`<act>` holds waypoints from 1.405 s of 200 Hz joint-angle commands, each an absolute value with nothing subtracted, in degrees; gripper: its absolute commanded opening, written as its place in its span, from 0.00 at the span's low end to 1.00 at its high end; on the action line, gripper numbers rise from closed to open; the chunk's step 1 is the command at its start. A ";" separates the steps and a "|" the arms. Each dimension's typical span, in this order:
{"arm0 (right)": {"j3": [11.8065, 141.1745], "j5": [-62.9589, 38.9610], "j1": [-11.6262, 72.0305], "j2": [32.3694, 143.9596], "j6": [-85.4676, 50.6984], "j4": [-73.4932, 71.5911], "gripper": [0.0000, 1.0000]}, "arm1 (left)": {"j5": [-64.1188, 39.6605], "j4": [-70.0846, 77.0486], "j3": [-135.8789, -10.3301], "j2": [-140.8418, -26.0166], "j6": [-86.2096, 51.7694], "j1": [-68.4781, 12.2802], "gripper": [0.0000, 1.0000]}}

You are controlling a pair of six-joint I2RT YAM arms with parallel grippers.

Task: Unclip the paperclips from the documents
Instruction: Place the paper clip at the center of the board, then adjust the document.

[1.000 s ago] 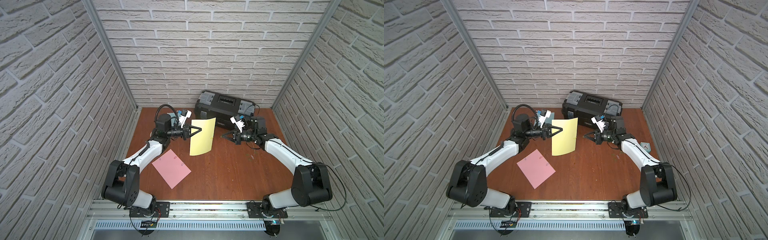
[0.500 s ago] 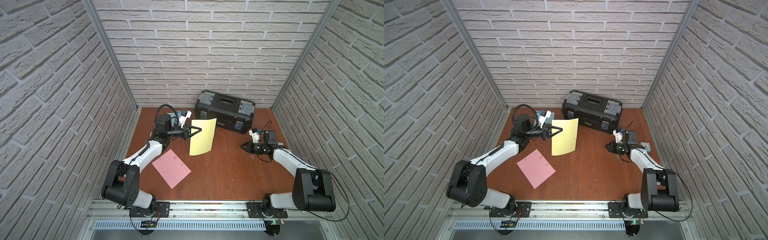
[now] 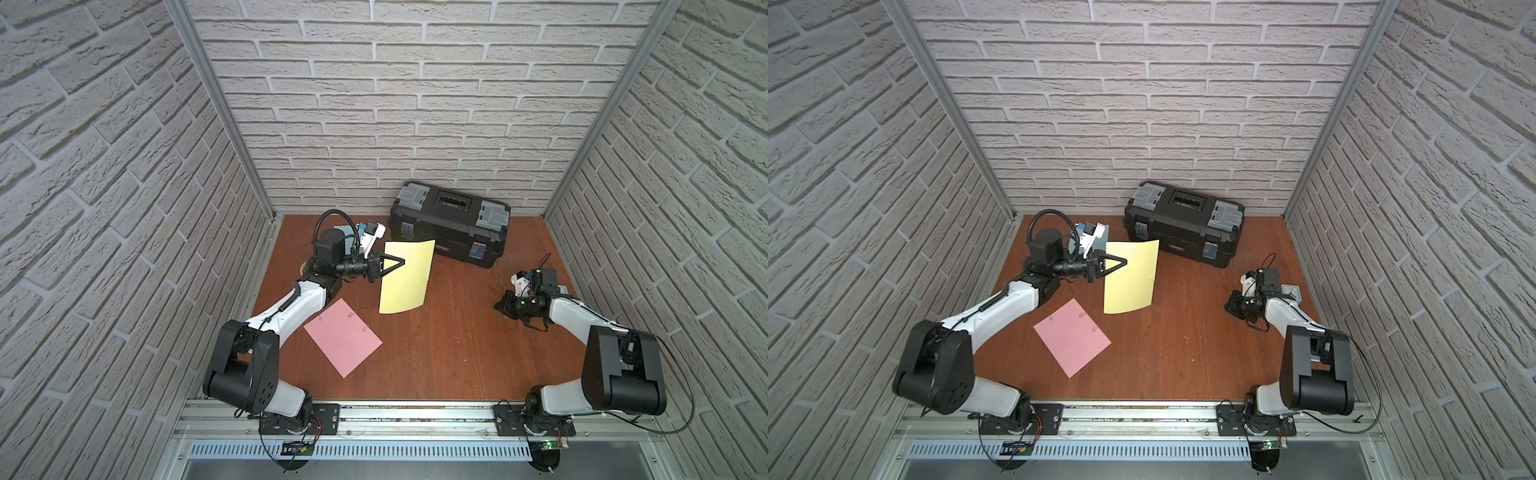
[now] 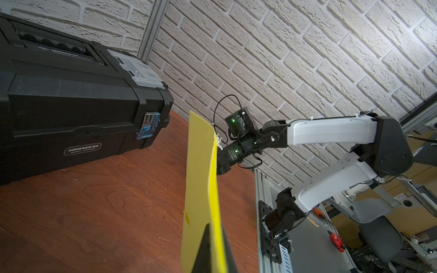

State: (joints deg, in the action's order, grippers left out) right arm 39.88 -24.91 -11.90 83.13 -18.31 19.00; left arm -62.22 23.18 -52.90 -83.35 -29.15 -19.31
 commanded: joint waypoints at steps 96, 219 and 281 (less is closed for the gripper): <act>40.52 -21.12 -12.50 82.09 -17.76 22.78 0.28 | -61.38 23.73 -53.19 -82.84 -27.43 -20.21 0.00; 45.72 -41.01 2.07 73.69 -7.80 13.44 0.57 | -63.04 25.41 -54.75 -84.94 -29.47 -21.34 0.00; 47.25 -55.41 7.44 75.04 -8.57 -1.29 0.70 | -64.00 25.06 -56.09 -84.76 -29.71 -23.73 0.00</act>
